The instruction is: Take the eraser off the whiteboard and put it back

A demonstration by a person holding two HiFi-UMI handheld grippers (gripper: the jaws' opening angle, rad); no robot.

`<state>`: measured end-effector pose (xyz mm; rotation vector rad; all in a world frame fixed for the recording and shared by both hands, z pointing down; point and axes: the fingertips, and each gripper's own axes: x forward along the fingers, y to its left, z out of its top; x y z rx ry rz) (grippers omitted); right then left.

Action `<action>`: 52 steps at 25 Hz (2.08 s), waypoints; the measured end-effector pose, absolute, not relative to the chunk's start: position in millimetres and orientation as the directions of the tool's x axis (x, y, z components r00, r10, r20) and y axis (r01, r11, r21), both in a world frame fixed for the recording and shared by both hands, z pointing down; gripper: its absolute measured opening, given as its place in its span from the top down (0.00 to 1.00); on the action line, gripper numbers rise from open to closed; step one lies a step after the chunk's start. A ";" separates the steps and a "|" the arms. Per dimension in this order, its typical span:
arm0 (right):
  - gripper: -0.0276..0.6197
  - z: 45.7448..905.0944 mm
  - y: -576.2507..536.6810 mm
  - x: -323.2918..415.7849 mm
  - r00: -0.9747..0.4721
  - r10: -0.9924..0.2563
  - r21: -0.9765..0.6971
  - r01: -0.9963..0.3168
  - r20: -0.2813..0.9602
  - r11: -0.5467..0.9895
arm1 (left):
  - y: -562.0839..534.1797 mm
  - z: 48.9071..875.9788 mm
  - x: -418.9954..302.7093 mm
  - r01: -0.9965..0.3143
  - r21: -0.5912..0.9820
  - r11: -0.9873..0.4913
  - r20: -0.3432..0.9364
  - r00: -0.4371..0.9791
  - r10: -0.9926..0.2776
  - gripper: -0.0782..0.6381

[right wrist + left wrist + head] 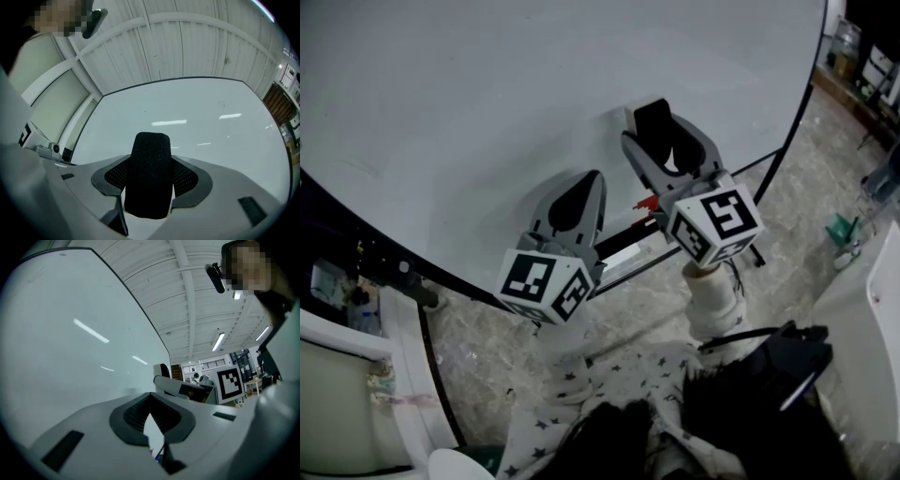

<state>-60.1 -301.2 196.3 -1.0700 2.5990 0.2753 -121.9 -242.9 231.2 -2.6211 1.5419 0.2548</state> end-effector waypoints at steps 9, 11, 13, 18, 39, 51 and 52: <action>0.56 190.8 -317.5 -72.8 -0.677 -0.640 0.089 -0.709 -0.362 0.699 | -250.1 230.6 -124.5 -0.874 0.012 -0.485 -0.185 0.475 -0.860 0.89; 0.56 188.6 -319.9 -74.8 -0.678 -0.639 0.093 -0.709 -0.363 0.699 | -251.8 229.5 -125.2 -0.876 0.012 -0.482 -0.187 0.472 -0.862 0.89; 0.56 186.6 -322.3 -77.2 -0.679 -0.640 0.101 -0.710 -0.360 0.697 | -253.6 229.2 -125.7 -0.878 0.006 -0.479 -0.184 0.470 -0.863 0.89; 0.56 182.5 -328.0 -81.4 -0.677 -0.644 0.120 -0.716 -0.356 0.687 | -255.8 228.3 -124.1 -0.880 -0.006 -0.475 -0.178 0.468 -0.865 0.89; 0.56 185.2 -344.4 -88.6 -0.625 -0.704 0.216 -0.779 -0.337 0.588 | -266.6 234.6 -134.9 -0.889 0.011 -0.457 -0.158 0.450 -0.879 0.89; 0.53 184.6 -345.4 -87.8 -0.581 -0.716 0.222 -0.813 -0.388 0.539 | -265.8 241.7 -138.4 -0.885 0.033 -0.464 -0.154 0.454 -0.878 0.89; 0.52 184.2 -346.4 -87.4 -0.581 -0.715 0.223 -0.812 -0.389 0.539 | -266.0 242.3 -139.3 -0.885 0.035 -0.465 -0.153 0.455 -0.877 0.89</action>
